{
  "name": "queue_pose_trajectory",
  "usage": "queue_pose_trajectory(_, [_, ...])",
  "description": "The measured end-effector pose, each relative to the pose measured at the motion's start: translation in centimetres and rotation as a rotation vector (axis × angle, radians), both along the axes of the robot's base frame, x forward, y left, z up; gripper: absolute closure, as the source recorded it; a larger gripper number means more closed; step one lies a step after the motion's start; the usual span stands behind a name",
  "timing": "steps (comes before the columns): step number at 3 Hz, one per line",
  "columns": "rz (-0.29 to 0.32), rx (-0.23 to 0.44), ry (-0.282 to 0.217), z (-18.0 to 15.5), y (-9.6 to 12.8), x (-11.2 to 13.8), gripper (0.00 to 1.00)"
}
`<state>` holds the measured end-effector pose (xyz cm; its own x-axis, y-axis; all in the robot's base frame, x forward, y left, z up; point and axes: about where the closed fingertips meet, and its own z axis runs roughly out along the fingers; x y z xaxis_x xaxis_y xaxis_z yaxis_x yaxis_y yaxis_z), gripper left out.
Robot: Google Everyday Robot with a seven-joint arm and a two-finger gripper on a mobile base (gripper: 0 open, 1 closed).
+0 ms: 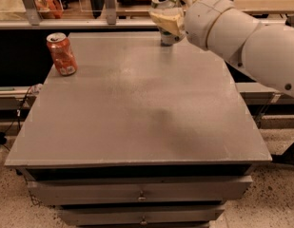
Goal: Place 7up can upright
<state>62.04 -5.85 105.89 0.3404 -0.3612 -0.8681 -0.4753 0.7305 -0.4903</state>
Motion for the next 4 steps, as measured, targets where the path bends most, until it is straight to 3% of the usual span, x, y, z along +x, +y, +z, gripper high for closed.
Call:
queue_pose_trajectory(1, [-0.039, -0.012, 0.006, -0.6, -0.7, 1.5, 1.0])
queue_pose_trajectory(2, [-0.075, 0.041, 0.074, -2.3, -2.0, 2.5, 1.0])
queue_pose_trajectory(3, [-0.088, 0.127, 0.169, -4.5, -2.3, 3.0, 1.0])
queue_pose_trajectory(4, [-0.088, 0.187, 0.227, -6.4, -2.3, 3.4, 1.0])
